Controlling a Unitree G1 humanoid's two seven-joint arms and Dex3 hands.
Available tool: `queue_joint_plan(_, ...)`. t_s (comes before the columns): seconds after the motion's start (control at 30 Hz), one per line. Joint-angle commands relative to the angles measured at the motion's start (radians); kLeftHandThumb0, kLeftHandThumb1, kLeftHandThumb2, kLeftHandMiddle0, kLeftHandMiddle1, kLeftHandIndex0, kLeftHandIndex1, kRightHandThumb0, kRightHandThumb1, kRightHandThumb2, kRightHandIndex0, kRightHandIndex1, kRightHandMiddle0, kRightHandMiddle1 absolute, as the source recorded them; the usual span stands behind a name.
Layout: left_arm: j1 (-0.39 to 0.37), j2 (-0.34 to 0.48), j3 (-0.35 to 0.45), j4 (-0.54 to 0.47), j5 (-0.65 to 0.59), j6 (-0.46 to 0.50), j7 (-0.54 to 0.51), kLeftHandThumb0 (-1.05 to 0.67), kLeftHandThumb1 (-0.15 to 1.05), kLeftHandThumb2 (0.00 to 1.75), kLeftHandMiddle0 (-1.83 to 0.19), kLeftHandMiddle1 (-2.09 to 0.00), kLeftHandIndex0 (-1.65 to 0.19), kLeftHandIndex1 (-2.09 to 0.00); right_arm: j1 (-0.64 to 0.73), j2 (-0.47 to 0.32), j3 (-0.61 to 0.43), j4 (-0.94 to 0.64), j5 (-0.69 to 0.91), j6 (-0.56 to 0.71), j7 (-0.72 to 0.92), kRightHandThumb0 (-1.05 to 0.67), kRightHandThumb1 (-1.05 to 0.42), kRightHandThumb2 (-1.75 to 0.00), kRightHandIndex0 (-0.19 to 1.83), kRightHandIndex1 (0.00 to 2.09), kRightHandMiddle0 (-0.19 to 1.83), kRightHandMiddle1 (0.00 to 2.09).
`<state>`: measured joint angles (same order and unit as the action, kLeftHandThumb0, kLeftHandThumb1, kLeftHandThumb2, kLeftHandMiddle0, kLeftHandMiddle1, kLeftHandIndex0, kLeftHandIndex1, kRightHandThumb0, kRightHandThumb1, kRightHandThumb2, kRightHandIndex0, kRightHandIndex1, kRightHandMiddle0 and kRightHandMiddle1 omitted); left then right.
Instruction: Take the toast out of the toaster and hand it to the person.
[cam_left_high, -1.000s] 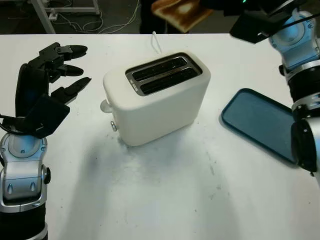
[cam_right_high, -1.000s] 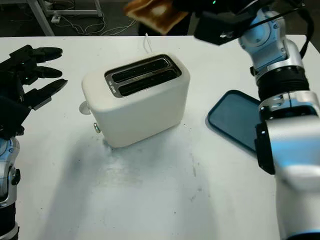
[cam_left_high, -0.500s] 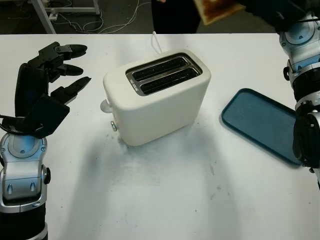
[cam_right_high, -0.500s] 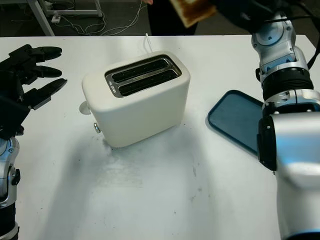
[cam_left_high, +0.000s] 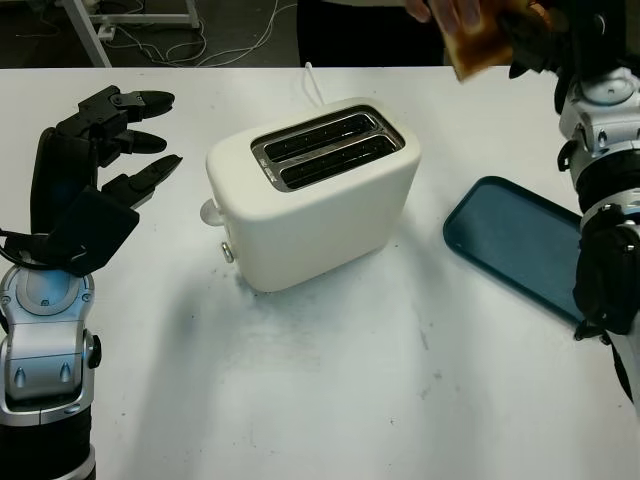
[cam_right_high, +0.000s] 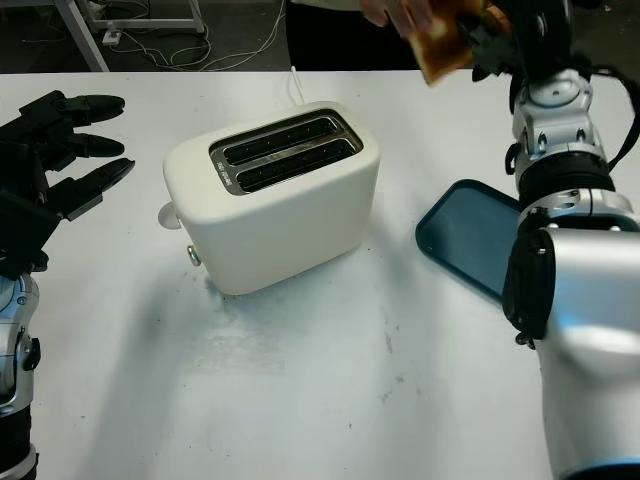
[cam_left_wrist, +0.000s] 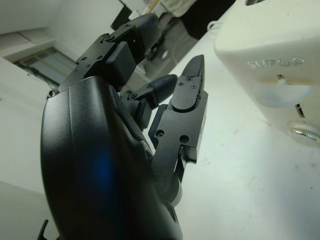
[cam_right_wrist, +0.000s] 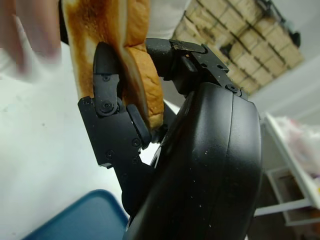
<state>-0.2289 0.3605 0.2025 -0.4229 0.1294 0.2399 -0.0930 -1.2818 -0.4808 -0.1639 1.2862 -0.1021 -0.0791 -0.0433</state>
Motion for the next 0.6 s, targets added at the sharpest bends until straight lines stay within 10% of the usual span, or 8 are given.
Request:
queue_joint_plan(0.0,0.006,0.003,0.001,0.0,0.004,-0.012,0.002,-0.1,0.92,0.03,-0.49,-0.96,-0.58,-0.45,0.009,0.01,-0.009,0.008,0.015,0.023,-0.022,-0.21,-0.92,-0.59,0.78,1.75,0.42,1.75)
queue_joint_plan(0.57,0.013,0.005,0.004,0.004,0.004,-0.024,0.001,-0.08,0.92,0.02,-0.5,-0.97,-0.58,-0.45,0.059,0.094,-0.062,0.033,0.067,0.049,-0.087,-0.14,-0.92,-0.5,0.63,1.75,0.19,1.75)
